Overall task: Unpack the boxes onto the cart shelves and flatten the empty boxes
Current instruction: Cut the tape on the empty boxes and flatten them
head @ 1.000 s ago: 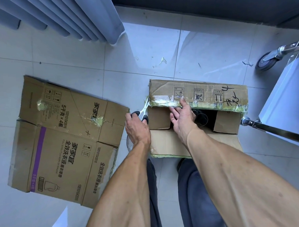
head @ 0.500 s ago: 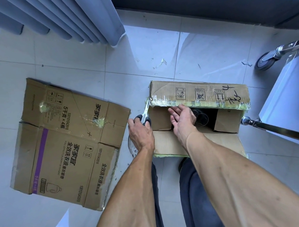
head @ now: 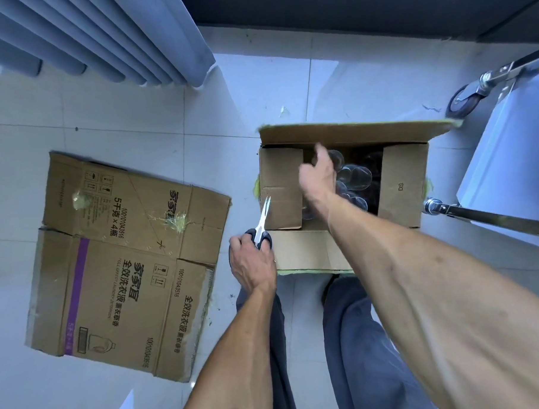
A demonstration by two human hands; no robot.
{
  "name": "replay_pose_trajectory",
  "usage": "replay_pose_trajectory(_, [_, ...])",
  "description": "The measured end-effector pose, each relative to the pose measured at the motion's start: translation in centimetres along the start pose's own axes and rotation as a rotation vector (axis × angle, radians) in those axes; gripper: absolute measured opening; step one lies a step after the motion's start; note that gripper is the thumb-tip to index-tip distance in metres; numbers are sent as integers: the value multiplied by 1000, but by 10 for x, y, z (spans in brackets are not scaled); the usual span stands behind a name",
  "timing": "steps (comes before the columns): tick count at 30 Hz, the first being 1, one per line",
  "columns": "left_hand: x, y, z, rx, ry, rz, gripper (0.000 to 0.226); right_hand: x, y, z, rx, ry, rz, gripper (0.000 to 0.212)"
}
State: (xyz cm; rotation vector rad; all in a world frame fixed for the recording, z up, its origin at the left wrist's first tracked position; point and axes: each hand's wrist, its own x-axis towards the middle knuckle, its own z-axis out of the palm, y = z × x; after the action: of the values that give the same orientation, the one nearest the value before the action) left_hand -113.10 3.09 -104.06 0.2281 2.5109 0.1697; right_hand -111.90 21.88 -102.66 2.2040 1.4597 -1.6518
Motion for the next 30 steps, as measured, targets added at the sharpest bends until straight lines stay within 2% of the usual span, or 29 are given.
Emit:
replay_pose_trajectory(5, [-4, 36, 4, -15, 3, 110, 27, -20, 69, -23, -158, 54, 192, 35])
replay_pose_trajectory(10, [-31, 61, 19, -2, -110, 198, 35, -25, 98, -51, 31, -117, 264, 13])
replay_pose_trajectory(13, [-57, 76, 29, 14, -189, 238, 27, -29, 101, -66, 18, -139, 225, 13])
replay_pose_trajectory(18, [-97, 100, 42, -44, -296, 187, 5, -44, 106, -96, 17, -76, 271, 16])
replay_pose_trajectory(22, [-116, 128, 44, 13, -384, 307, 7, -45, 110, -134, 61, 42, 304, 24])
replay_pose_trajectory(27, [-134, 158, 41, -117, -672, 383, 31, -41, 114, -169, 146, 161, 309, 18])
replay_pose_trajectory(30, [-144, 169, 43, -147, -750, 333, 16, -42, 112, -183, 217, 181, 305, 21])
